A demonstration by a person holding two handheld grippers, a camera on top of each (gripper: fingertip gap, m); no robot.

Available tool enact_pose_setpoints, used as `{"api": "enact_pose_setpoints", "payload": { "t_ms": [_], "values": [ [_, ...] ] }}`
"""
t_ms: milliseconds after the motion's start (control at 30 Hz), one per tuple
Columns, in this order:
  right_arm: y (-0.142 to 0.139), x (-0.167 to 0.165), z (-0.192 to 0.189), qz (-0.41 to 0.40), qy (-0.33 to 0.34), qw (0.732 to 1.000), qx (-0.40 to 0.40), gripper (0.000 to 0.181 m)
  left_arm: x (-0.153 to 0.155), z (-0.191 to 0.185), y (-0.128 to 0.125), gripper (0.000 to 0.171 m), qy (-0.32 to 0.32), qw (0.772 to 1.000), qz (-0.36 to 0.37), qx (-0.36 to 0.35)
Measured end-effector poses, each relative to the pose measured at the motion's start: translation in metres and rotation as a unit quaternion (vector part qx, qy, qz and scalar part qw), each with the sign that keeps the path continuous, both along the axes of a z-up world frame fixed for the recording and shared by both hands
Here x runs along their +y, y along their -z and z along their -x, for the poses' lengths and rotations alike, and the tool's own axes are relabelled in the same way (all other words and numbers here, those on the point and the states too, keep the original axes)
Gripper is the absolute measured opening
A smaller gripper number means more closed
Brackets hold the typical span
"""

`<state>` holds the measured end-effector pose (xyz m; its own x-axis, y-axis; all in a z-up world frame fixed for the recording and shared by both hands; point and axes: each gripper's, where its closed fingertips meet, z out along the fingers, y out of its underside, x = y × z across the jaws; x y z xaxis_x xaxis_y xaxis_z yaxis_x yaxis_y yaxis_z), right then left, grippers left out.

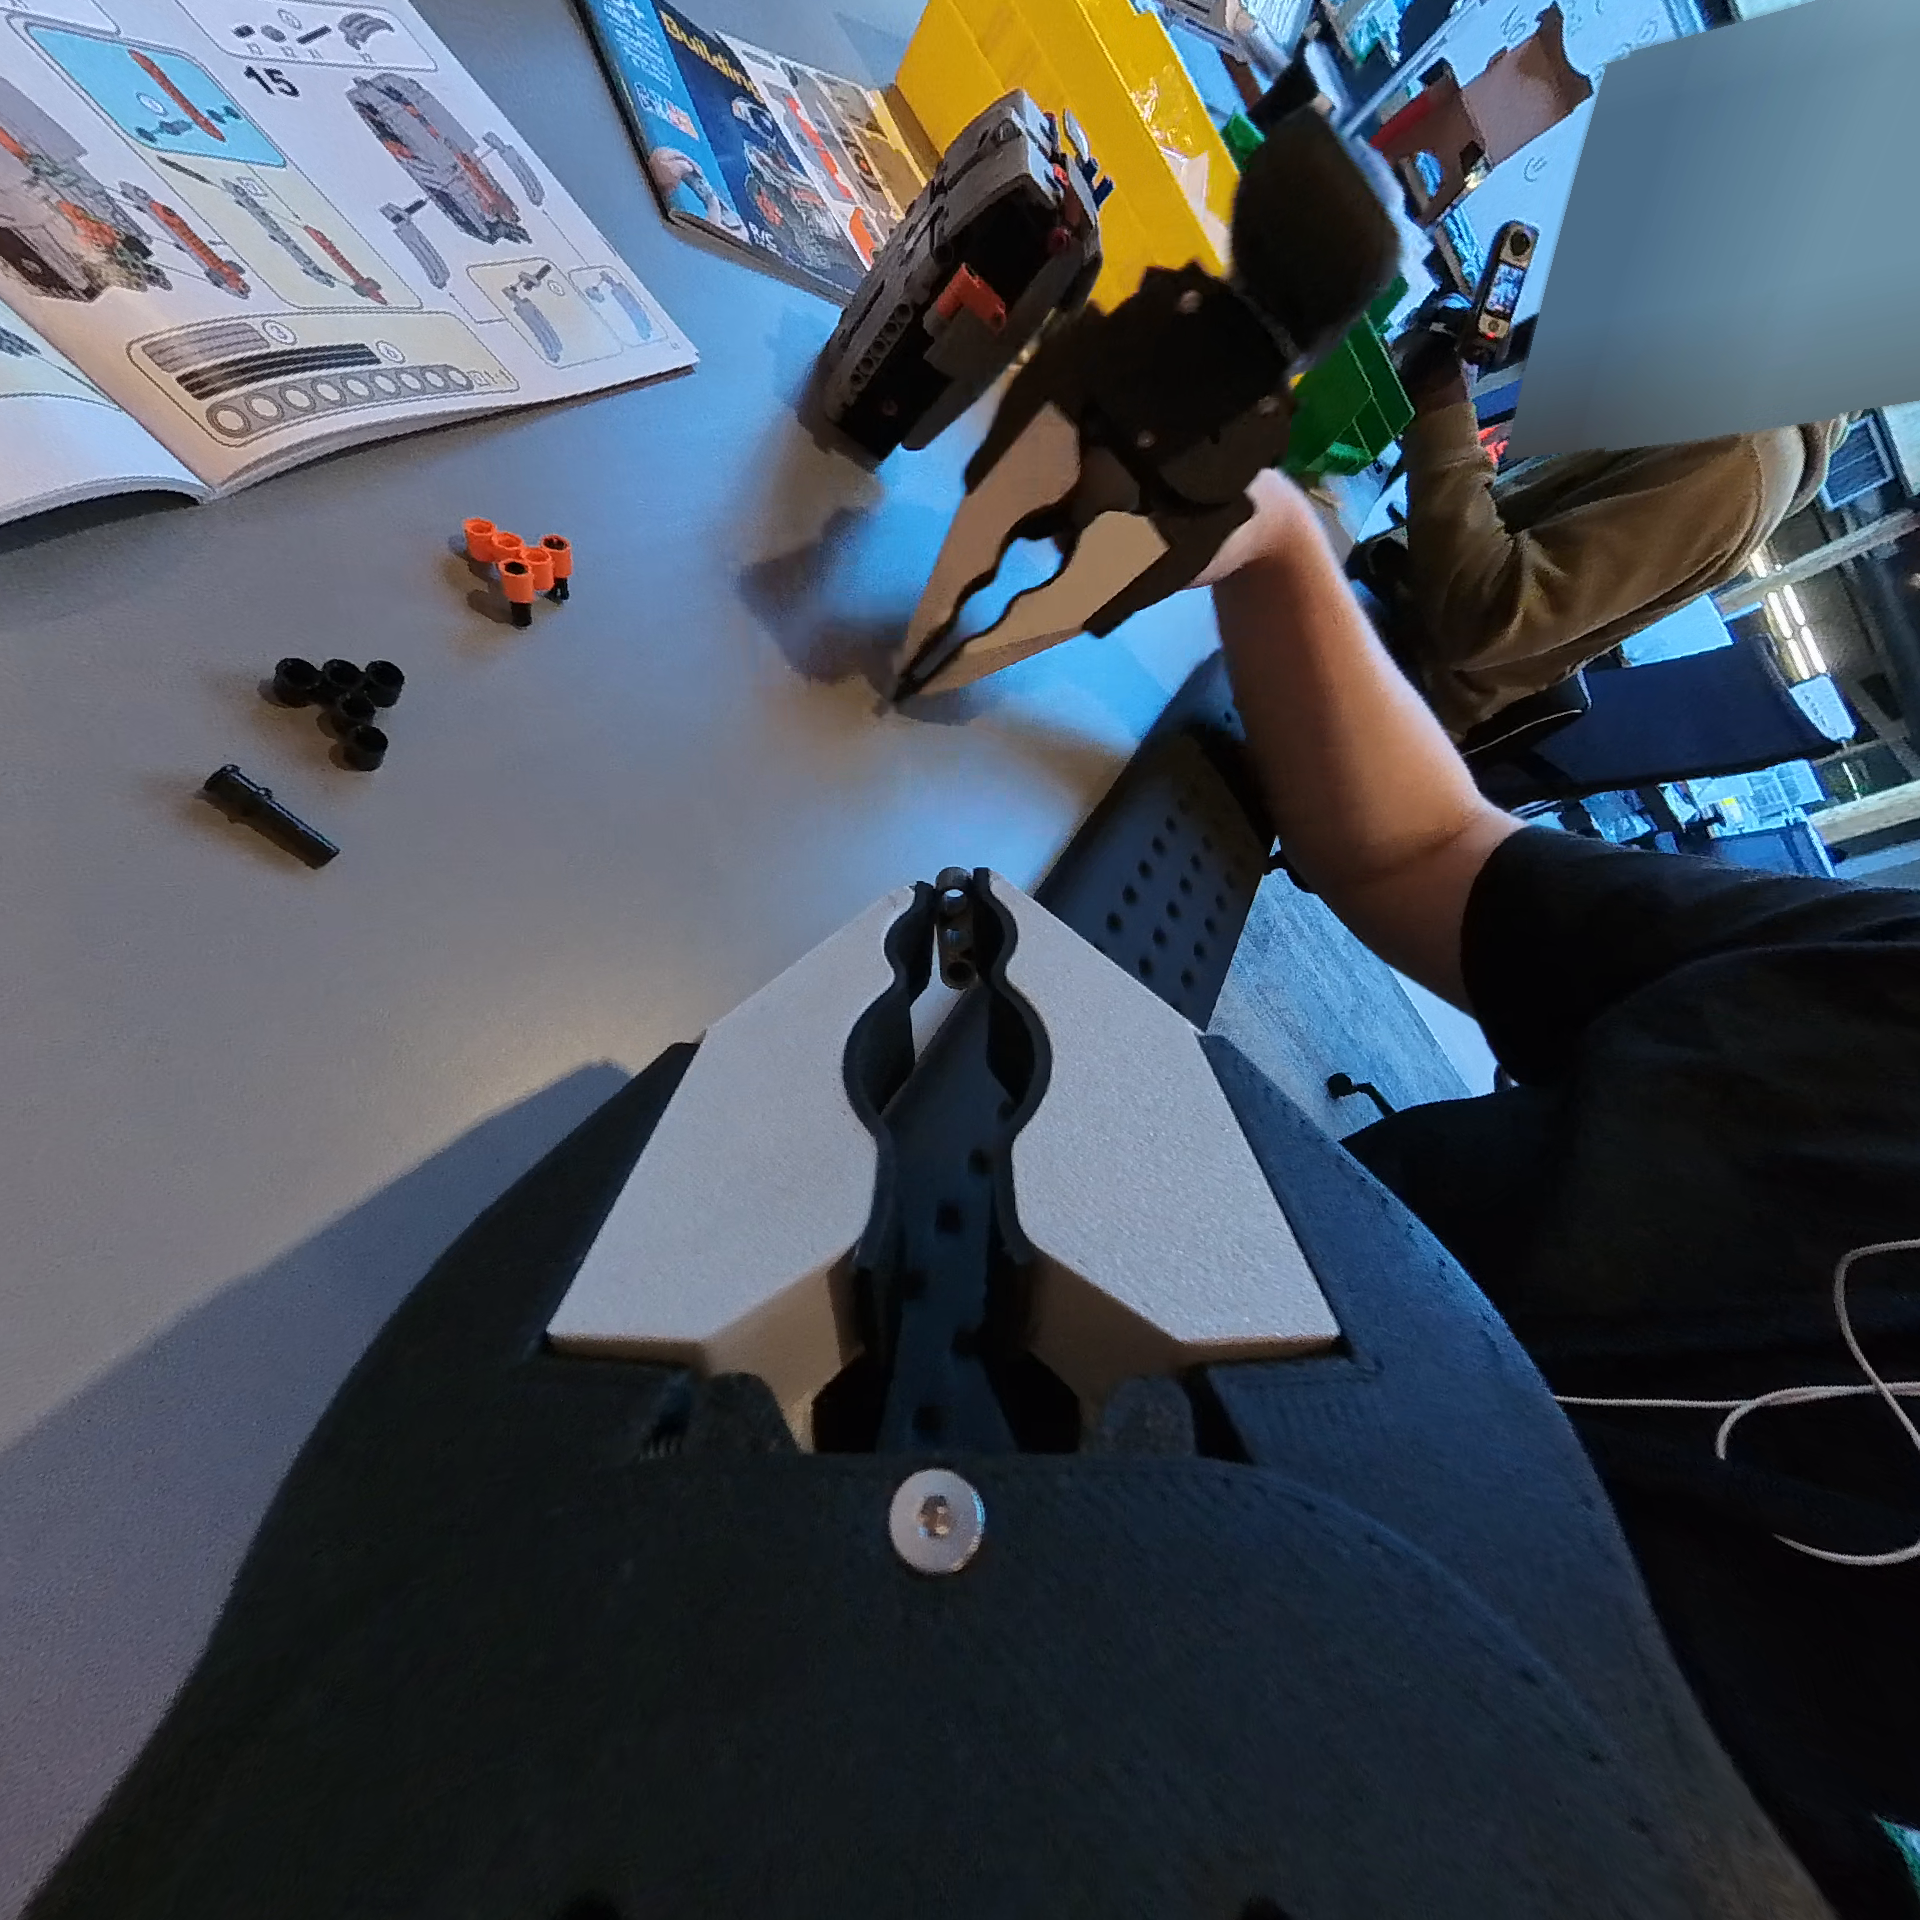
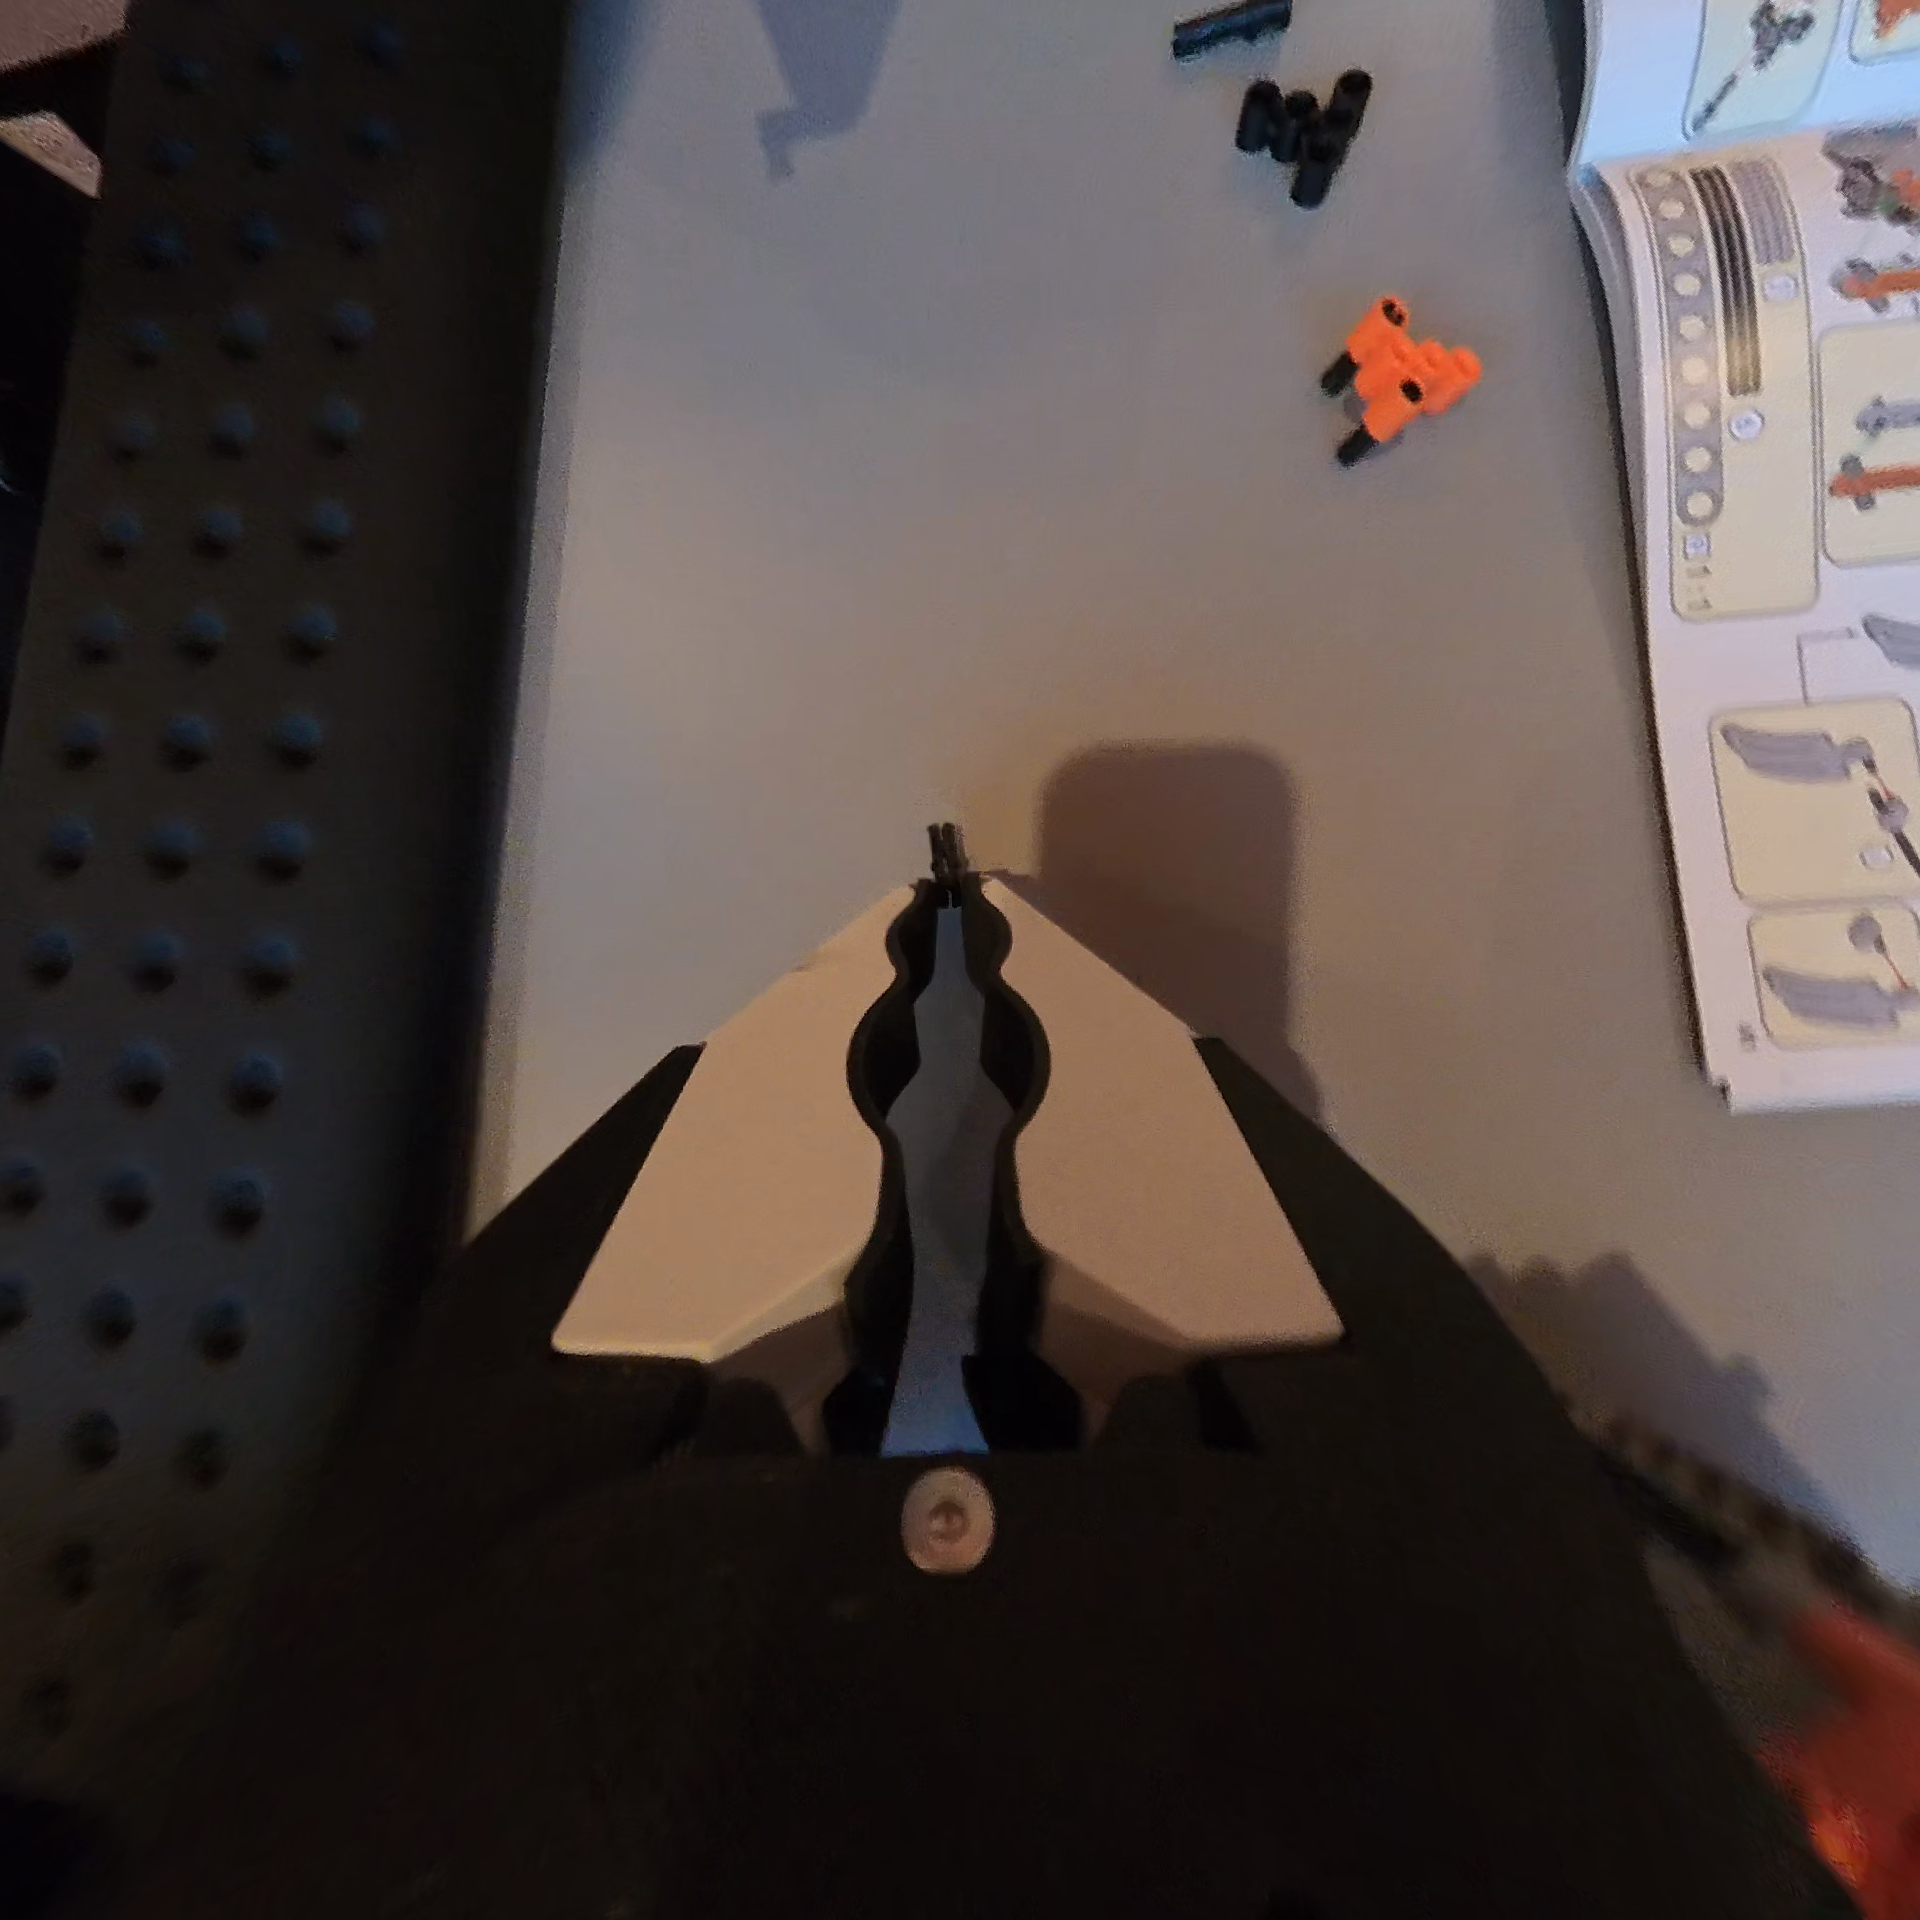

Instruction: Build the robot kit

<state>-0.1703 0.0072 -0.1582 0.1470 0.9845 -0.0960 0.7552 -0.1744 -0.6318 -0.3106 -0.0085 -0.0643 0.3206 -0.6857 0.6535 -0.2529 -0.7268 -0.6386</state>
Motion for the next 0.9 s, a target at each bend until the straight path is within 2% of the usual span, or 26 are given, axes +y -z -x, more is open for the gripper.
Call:
{"api": "enact_pose_setpoints", "payload": {
  "t_ms": [67,133,233,367,467,900],
  "values": [
    [-0.015,-0.007,-0.018,-0.017,0.026,0.998,-0.048,0.003,0.0,0.004,-0.001,0.004,0.002,1.0,-0.003,0.001],
    [-0.021,-0.013,-0.06,-0.02,0.06,0.982,-0.178,0.003,0.001,0.008,-0.001,0.004,0.002,1.0,-0.004,-0.001],
    [-0.028,-0.025,-0.129,0.0,0.097,0.915,-0.392,0.003,0.002,0.012,-0.005,0.004,0.004,1.0,-0.007,-0.012],
    [-0.025,-0.041,-0.173,0.047,0.106,0.84,-0.53,0.003,-0.001,0.015,-0.008,0.004,0.007,1.0,-0.009,-0.025],
    [-0.017,-0.046,-0.184,0.059,0.101,0.814,-0.569,0.003,-0.003,0.015,-0.009,0.003,0.012,0.999,-0.003,-0.031],
    [-0.002,-0.059,-0.188,0.102,0.118,0.794,-0.588,0.004,-0.011,0.017,-0.017,0.004,0.015,0.999,-0.01,-0.034]
  ]
}}
